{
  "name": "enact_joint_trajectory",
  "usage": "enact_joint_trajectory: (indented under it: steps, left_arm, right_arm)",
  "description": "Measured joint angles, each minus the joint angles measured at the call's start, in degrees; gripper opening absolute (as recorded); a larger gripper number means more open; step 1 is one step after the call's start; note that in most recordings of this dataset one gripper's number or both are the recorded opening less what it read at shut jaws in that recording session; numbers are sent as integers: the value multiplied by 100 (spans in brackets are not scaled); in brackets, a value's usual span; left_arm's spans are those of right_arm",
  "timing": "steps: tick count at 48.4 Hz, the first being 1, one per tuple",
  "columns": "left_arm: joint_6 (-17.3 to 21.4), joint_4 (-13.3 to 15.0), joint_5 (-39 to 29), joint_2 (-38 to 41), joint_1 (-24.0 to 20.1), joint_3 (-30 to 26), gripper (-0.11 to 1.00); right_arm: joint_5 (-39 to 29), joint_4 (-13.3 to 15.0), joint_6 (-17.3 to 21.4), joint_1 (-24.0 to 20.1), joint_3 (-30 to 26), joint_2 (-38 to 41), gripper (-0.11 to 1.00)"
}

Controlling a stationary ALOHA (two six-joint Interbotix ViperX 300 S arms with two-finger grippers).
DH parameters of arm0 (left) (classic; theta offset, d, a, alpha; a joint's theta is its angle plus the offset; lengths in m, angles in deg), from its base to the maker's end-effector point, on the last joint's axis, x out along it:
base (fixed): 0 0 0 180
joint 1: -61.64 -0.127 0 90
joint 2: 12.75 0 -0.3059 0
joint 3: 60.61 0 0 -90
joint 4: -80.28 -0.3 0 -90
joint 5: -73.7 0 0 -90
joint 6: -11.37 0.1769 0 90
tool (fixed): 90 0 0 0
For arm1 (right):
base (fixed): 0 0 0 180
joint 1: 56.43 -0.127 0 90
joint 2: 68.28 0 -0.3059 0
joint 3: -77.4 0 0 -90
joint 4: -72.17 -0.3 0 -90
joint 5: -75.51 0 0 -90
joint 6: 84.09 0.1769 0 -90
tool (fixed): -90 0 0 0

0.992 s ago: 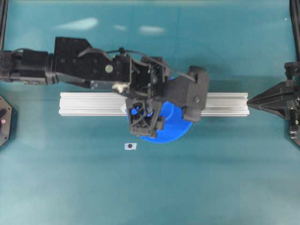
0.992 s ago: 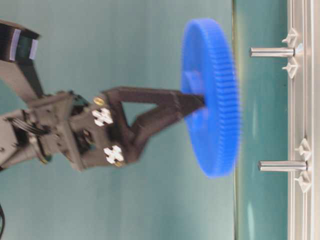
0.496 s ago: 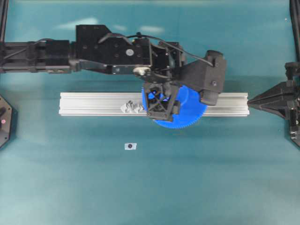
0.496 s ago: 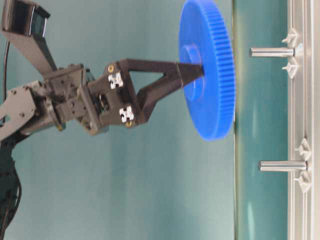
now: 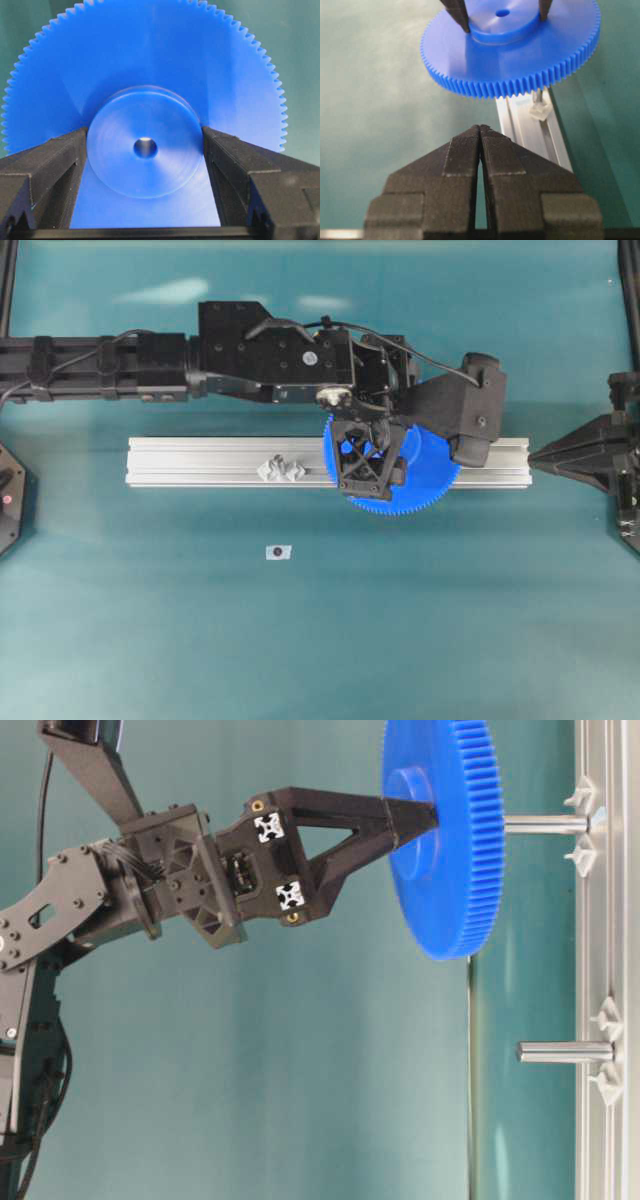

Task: Insert the large gear onto the shaft.
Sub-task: 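Align the gear's hole over the right shaft and lower it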

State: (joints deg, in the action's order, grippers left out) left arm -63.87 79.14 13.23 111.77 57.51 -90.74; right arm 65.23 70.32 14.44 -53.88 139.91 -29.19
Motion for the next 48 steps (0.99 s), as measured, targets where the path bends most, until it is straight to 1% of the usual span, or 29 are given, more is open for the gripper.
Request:
enact_joint_trajectory:
  steps: [12, 32, 48]
  left_arm:
    - [-18, 0, 9, 220, -26, 0, 76]
    - [0, -9, 123, 334, -255, -9, 76]
    - [-9, -9, 281, 527, -255, -53, 76]
  right_arm:
    - [0, 0, 0, 9, 0, 0, 7]
    - [0, 0, 0, 9, 18, -26, 7]
    - [-35, 0, 9, 0, 26, -62, 7]
